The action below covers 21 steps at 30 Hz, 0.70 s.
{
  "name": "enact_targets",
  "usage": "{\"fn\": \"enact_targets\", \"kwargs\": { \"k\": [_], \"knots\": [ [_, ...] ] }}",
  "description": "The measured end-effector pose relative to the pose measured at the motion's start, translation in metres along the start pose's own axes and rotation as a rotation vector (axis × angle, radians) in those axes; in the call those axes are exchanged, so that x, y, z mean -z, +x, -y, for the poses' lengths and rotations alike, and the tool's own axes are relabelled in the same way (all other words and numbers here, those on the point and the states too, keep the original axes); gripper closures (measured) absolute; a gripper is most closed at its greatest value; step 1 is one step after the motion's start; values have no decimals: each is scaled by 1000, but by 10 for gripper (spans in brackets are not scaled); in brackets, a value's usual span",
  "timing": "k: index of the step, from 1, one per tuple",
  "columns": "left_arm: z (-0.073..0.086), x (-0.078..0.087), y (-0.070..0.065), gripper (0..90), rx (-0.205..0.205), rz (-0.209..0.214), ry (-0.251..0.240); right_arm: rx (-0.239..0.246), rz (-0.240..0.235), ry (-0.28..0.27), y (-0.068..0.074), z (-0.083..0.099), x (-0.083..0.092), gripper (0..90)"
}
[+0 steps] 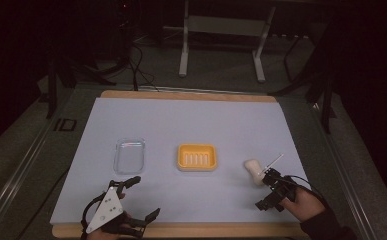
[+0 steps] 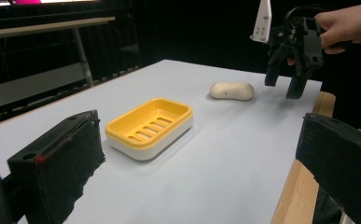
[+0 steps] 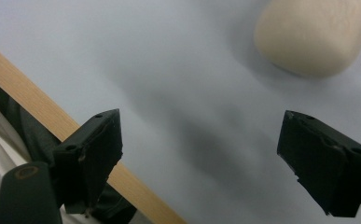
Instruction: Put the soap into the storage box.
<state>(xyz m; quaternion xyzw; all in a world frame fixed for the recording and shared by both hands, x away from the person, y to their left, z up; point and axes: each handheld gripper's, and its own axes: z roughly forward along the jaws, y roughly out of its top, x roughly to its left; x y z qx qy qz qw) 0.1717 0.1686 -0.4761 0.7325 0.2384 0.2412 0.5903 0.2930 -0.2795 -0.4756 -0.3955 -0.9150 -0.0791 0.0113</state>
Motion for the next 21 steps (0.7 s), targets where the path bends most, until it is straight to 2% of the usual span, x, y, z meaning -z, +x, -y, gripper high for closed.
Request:
{"fn": "enact_targets", "kwargs": {
  "k": [2,9,14,21],
  "knots": [
    [0,0,0,8,1,-2,1,-34,-8,15,-3,-1,-1,132],
    [0,0,0,8,0,-5,2,-74,2,79,-11,-6,-5,133],
    [0,0,0,8,0,-5,3,-72,12,85,-16,-9,-7,135],
    [0,0,0,7,-5,-9,12,-102,0,85,-24,-14,-11,136]
  ]
}}
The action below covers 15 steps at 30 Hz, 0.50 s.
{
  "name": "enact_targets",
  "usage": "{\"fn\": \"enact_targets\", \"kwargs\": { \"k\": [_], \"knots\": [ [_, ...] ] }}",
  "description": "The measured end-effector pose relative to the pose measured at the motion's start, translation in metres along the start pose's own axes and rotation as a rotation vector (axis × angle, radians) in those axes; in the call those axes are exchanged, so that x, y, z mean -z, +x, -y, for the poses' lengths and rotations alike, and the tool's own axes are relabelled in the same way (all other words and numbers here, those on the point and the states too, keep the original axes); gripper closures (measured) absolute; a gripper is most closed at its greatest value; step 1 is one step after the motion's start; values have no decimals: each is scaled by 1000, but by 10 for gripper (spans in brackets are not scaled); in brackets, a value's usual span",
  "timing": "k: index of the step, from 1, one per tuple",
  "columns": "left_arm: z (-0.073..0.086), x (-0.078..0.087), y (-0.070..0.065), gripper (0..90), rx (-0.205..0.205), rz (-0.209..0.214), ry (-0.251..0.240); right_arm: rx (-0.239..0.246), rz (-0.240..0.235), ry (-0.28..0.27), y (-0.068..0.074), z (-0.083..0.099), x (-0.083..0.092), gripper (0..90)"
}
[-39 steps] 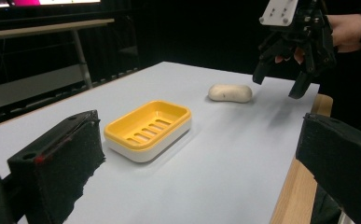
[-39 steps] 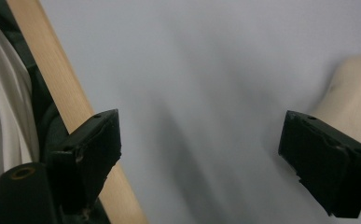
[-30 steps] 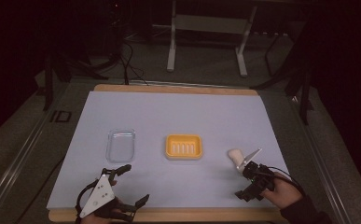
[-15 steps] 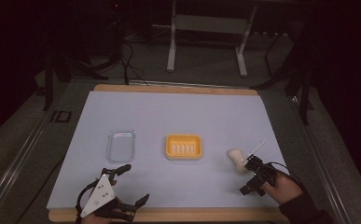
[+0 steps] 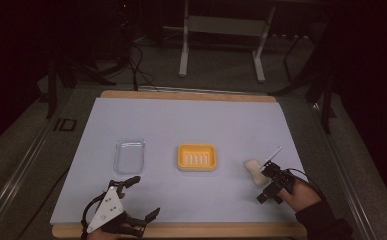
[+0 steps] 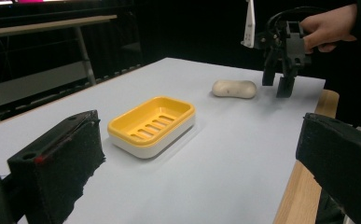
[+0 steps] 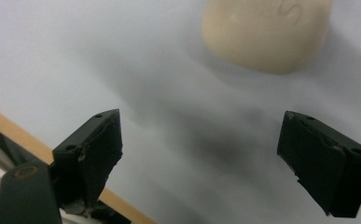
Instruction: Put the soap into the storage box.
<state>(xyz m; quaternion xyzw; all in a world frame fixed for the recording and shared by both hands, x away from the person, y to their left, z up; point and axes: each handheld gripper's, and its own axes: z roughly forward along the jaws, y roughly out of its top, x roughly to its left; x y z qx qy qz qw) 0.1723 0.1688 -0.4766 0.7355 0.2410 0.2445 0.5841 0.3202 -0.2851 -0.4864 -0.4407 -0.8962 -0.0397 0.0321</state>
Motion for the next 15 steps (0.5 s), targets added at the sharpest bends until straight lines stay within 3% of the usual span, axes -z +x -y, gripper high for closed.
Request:
{"fn": "enact_targets", "kwargs": {
  "k": [11,15],
  "knots": [
    [1,0,1,8,5,-2,3,-3,8,26,-9,-21,-3,138],
    [1,0,1,7,6,-1,3,-15,19,-7,-10,-27,-1,138]
  ]
}}
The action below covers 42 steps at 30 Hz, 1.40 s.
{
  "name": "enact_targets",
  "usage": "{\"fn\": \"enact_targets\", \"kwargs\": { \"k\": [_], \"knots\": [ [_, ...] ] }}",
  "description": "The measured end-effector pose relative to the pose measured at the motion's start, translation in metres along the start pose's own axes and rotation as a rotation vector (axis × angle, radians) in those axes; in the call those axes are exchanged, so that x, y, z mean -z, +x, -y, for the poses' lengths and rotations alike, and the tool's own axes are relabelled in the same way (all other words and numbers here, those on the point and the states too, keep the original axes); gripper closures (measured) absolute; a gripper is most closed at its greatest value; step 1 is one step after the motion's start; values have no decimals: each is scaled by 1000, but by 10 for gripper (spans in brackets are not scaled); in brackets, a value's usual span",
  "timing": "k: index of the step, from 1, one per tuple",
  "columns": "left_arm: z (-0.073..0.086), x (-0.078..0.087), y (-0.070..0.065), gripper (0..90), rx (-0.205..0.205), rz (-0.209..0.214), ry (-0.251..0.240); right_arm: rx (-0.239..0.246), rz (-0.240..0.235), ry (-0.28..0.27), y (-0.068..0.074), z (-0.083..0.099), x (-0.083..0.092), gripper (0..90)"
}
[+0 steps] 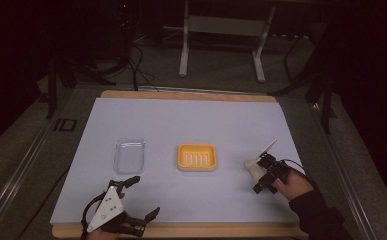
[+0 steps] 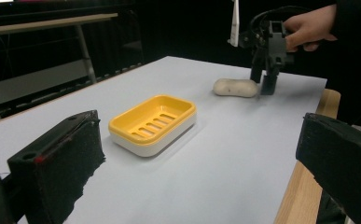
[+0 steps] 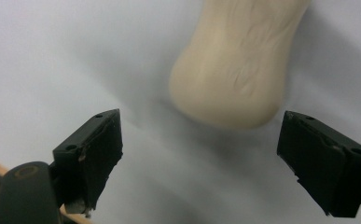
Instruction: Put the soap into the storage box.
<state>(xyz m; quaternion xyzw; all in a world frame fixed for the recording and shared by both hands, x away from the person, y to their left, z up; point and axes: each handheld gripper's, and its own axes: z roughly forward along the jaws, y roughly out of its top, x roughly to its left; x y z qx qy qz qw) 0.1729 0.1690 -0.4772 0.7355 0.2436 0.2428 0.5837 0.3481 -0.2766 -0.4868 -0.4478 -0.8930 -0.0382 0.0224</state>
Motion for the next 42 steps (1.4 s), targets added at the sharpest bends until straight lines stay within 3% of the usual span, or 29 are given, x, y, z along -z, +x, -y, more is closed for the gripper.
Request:
{"fn": "enact_targets", "kwargs": {
  "k": [12,20,24,26,35,42],
  "knots": [
    [0,0,0,8,-3,6,1,-32,50,-131,-3,-18,5,152],
    [0,0,-1,7,-6,5,3,-55,59,-239,-6,-18,3,231],
    [0,-1,-1,8,-8,5,6,-68,69,-229,-7,-21,0,240],
    [0,-1,-1,7,-10,5,8,-72,75,-222,-7,-22,-2,294],
    [0,-1,-1,7,-13,4,12,-102,78,-171,-11,-27,-13,370],
    [0,-1,-1,8,-14,3,15,-86,98,-143,-6,-31,-13,444]
  ]
}}
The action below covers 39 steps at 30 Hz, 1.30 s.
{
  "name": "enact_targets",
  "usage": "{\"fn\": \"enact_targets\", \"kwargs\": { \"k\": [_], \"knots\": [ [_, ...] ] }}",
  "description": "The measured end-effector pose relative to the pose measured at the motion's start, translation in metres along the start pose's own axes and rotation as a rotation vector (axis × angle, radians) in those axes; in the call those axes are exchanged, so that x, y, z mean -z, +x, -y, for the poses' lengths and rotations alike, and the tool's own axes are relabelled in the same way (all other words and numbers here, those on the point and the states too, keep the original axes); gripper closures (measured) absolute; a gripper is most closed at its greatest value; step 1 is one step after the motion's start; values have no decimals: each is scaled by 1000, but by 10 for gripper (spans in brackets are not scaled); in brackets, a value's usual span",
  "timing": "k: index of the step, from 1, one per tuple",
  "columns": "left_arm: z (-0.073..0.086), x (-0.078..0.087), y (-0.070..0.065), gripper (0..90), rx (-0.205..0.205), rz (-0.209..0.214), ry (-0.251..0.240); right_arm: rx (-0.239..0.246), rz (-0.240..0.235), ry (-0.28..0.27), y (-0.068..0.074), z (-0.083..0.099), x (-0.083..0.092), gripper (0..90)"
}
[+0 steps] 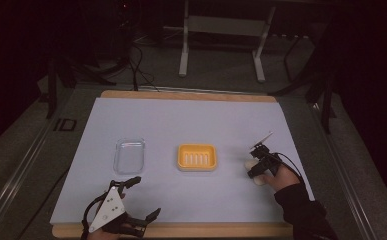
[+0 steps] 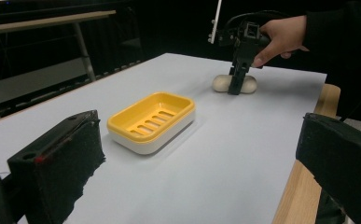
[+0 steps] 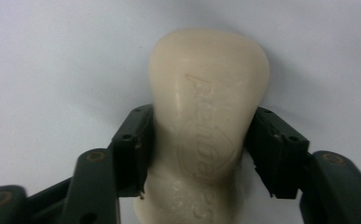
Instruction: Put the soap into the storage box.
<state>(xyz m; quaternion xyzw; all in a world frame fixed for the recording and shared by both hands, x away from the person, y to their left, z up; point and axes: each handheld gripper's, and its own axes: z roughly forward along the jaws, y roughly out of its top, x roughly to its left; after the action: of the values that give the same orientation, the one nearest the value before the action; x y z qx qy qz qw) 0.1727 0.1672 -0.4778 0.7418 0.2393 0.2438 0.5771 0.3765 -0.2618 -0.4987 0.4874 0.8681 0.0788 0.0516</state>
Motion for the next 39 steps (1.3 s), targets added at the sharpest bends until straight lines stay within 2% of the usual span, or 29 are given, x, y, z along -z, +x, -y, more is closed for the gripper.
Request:
{"fn": "enact_targets", "kwargs": {
  "k": [5,10,12,16,19,21,24,29,34,38,39],
  "knots": [
    [0,0,0,7,-1,0,-2,15,-6,-3,1,0,0,494],
    [0,0,0,7,0,0,-1,38,-22,-17,-1,1,1,497],
    [0,0,0,8,-1,1,2,28,-62,-26,-8,0,2,498],
    [0,-1,0,7,-2,0,4,49,-62,-37,-13,-2,9,498],
    [0,-1,0,7,1,-1,4,86,-73,-44,-15,-5,15,497],
    [0,-1,0,8,-1,-1,6,142,-84,-48,-15,-7,19,497],
    [0,-1,1,7,0,0,4,197,-81,-42,-13,-10,20,497],
    [0,-1,0,7,0,0,4,239,-77,-46,-13,-16,23,497],
    [0,-1,0,7,0,2,4,323,-89,-39,-11,-19,26,497],
    [0,-1,0,7,0,1,5,426,-123,-34,-11,-20,25,497],
    [0,-1,0,8,0,2,5,465,-129,-35,-9,-21,25,497]
  ]
}}
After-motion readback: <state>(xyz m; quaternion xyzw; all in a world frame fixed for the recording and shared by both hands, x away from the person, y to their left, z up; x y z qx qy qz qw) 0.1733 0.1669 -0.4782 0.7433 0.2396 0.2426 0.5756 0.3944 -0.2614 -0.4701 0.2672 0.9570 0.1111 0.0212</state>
